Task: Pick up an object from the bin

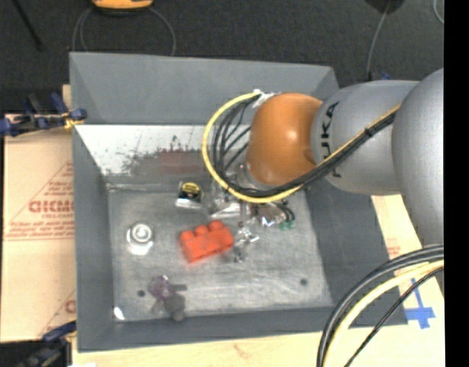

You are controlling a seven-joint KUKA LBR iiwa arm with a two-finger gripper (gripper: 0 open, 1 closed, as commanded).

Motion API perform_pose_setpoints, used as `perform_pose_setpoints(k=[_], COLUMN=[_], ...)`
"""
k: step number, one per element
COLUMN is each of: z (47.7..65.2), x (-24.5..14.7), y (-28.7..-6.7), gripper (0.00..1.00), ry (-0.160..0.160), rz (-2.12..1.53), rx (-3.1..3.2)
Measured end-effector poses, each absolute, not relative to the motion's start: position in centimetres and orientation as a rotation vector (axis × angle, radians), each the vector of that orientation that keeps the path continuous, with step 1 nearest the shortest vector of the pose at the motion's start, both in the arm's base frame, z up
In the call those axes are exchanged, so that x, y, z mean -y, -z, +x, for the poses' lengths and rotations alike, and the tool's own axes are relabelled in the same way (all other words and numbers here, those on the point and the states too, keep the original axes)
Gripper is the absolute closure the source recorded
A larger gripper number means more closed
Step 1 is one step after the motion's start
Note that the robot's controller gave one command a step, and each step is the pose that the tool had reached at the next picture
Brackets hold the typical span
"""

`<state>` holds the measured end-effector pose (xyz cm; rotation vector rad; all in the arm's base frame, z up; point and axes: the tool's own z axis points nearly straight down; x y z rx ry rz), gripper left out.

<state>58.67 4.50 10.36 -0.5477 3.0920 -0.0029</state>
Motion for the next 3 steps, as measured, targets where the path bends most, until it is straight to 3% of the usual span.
perform_pose_setpoints(k=[1,2,3], z=[58.0,56.9,57.1], x=[-5.1,-5.8,-5.9], y=[-7.4,-7.5,-7.7], gripper=[0.00,0.00,1.00], ry=[-0.001,0.006,0.005], rz=[-0.545,-0.612,-0.612], rx=[-3.082,-3.063,-3.059])
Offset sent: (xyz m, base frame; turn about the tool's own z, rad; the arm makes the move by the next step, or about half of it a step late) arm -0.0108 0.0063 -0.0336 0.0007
